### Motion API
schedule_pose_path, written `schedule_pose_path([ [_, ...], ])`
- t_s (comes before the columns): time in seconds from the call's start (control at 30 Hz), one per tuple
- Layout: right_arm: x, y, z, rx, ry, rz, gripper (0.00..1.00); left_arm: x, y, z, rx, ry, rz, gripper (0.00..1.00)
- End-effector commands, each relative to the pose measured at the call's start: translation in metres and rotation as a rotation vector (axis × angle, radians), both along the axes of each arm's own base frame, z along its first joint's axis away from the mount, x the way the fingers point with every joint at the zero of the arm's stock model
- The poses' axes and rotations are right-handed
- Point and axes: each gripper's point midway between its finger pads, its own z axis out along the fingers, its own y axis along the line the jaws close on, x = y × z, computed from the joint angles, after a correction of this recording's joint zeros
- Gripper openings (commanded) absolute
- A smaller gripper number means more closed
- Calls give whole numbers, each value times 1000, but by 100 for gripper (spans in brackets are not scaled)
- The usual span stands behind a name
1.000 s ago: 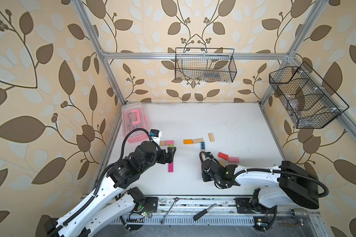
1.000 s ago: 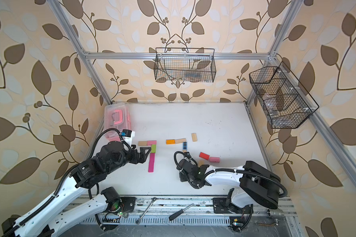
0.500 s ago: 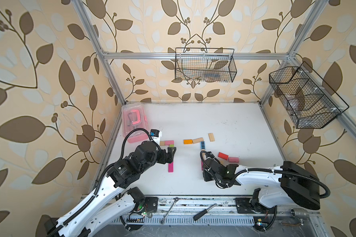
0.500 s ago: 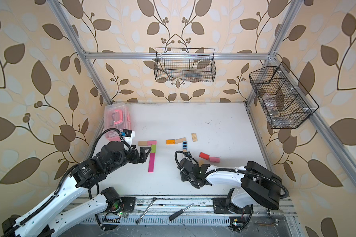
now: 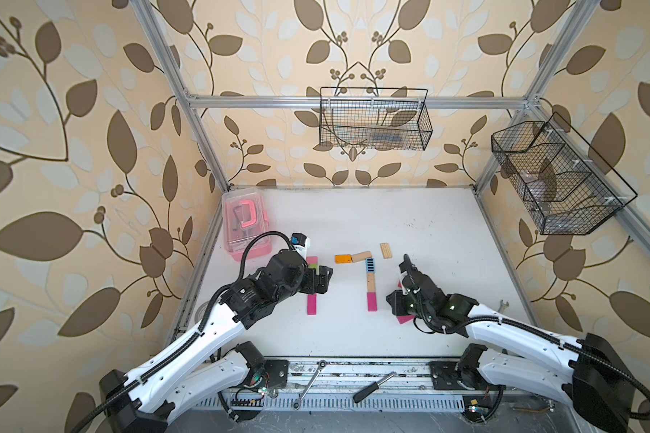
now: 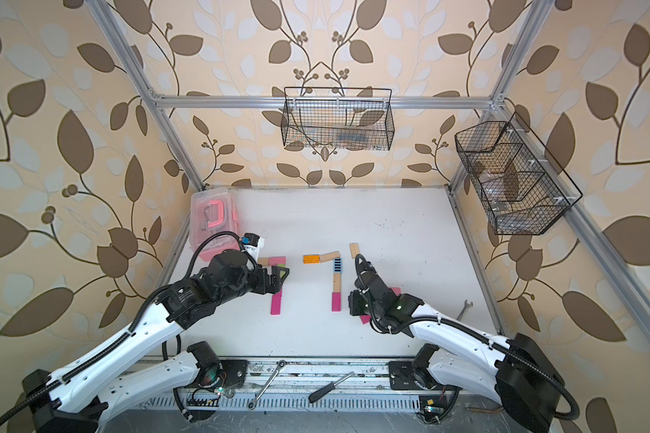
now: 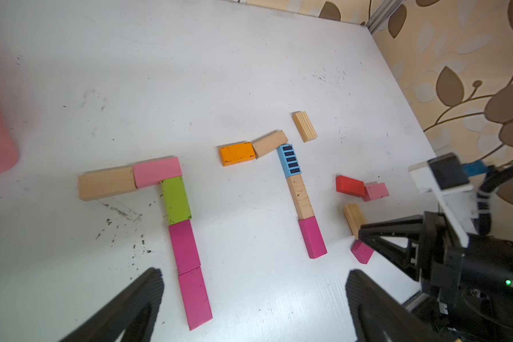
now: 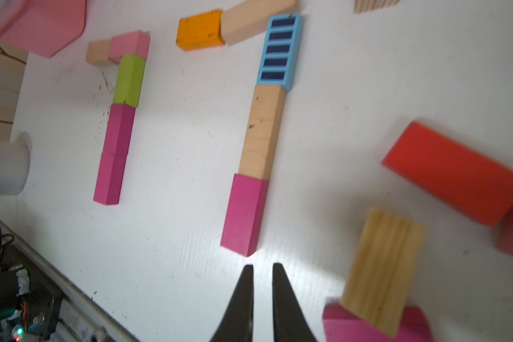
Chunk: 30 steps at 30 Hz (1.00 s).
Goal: Assemble the number 7 with building blocks
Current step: Adjust the building block at the center of the board.
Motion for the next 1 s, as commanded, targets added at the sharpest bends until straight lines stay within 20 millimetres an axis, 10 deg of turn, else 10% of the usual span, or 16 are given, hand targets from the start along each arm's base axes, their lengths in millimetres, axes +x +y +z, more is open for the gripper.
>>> schedule_pose_path([
  [0.0,2,-12,1,-14,32,99,17,13,-26,-9,-87,32,-28,99],
  [0.27,53,-20,19,-35,-10,141,30,48,-47,-61,-61,145,67,96],
  [0.53,98,13,6,-33,15,218,33,89,-52,-106,52,221,168,54],
  [0.97,128,33,-9,-42,41,266,32,137,-45,-131,47,247,238,32],
])
